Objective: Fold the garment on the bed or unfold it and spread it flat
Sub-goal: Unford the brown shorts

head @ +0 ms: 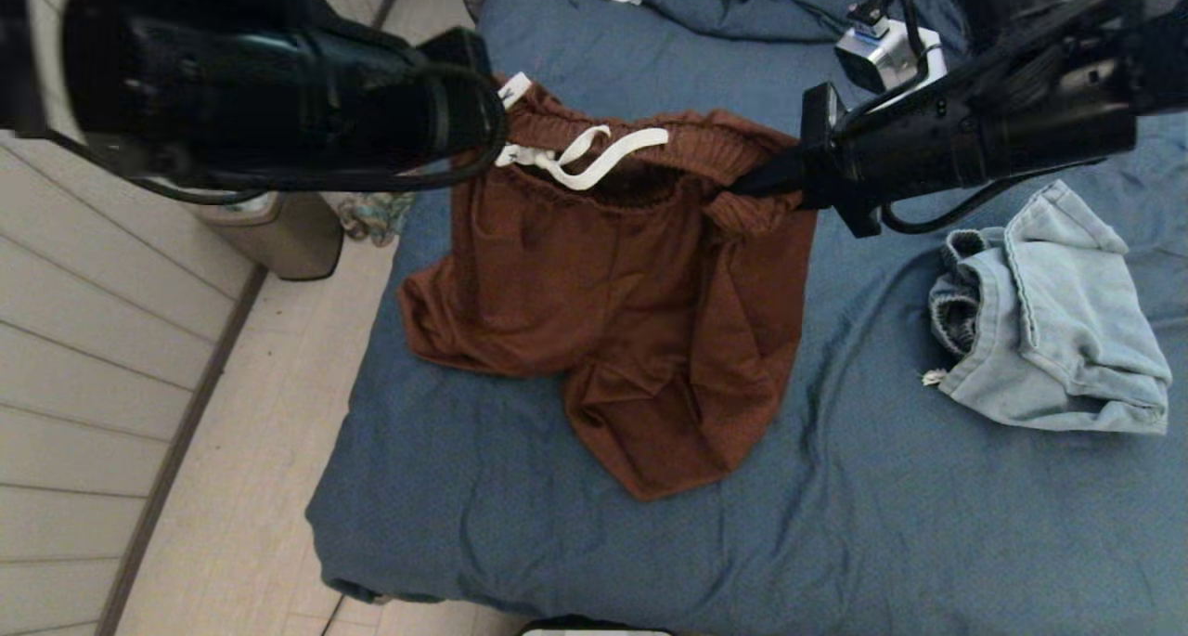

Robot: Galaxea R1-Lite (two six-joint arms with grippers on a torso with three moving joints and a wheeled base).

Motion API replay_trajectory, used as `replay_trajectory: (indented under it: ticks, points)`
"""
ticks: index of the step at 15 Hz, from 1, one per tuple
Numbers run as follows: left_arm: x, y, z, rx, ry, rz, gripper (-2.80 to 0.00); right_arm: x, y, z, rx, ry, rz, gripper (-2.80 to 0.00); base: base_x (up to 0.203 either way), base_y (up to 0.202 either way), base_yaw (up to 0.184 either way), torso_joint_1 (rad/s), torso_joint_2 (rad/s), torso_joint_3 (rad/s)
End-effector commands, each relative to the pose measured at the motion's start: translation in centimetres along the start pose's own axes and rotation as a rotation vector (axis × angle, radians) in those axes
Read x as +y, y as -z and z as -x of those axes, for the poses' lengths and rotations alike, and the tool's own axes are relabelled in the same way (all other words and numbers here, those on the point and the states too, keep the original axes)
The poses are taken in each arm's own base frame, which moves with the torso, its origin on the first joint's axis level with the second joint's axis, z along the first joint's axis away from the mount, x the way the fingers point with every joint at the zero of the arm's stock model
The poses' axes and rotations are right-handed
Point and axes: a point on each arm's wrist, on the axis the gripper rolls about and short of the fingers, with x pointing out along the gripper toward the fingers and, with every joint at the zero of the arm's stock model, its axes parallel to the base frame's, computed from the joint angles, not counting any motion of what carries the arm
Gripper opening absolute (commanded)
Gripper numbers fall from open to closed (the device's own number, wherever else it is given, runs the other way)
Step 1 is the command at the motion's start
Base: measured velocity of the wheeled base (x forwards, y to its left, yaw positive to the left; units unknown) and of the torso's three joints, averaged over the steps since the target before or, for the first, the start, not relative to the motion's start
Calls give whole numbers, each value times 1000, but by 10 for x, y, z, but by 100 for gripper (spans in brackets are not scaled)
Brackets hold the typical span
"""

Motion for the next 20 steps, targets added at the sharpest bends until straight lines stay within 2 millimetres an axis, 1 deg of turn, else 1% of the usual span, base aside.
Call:
replay_trajectory:
  ticks: [1,3,4,6,8,10,12,13,14,16,18,19,20]
  points:
    - [17,35,-79,63,-73,-6,-280,-36,-9,-32,11,37,-36,-280,0,0,0,0,0,0]
    - [26,47,-112,62,-91,-3,-280,-46,-11,-44,16,43,10,-280,0,0,0,0,0,0]
    - [27,47,-123,44,-92,1,-280,-48,-12,-48,6,40,27,-280,0,0,0,0,0,0]
    - [27,43,-139,3,-90,5,-280,-49,-15,-49,-15,36,40,-280,0,0,0,0,0,0]
    - [29,46,-154,-10,-99,-13,-280,-55,-18,-51,-37,40,40,-280,0,0,0,0,0,0]
    - [32,57,-164,11,-122,-37,-280,-61,-19,-55,-38,50,34,-280,0,0,0,0,0,0]
    - [34,59,-167,14,-133,-47,-280,-71,-20,-62,-37,67,34,-280,0,0,0,0,0,0]
    - [34,59,-168,1,-130,-49,-280,-79,-22,-65,-46,88,43,-280,0,0,0,0,0,0]
    - [37,60,-174,-36,-130,-47,-280,-90,-27,-66,-73,112,59,-280,0,0,0,0,0,0]
    - [45,63,-187,-94,-137,-75,-280,-97,-31,-71,-110,125,79,-280,0,0,0,0,0,0]
    - [50,64,-190,-106,-171,-100,-280,-102,-31,-76,-120,141,84,-280,0,0,0,0,0,0]
    - [51,66,-191,-109,-194,-114,0,-103,-31,-77,-118,144,84,0,0,0,0,0,0,0]
    - [51,66,-192,-119,-219,-122,0,-104,-31,-76,-116,146,88,0,0,0,0,0,0,0]
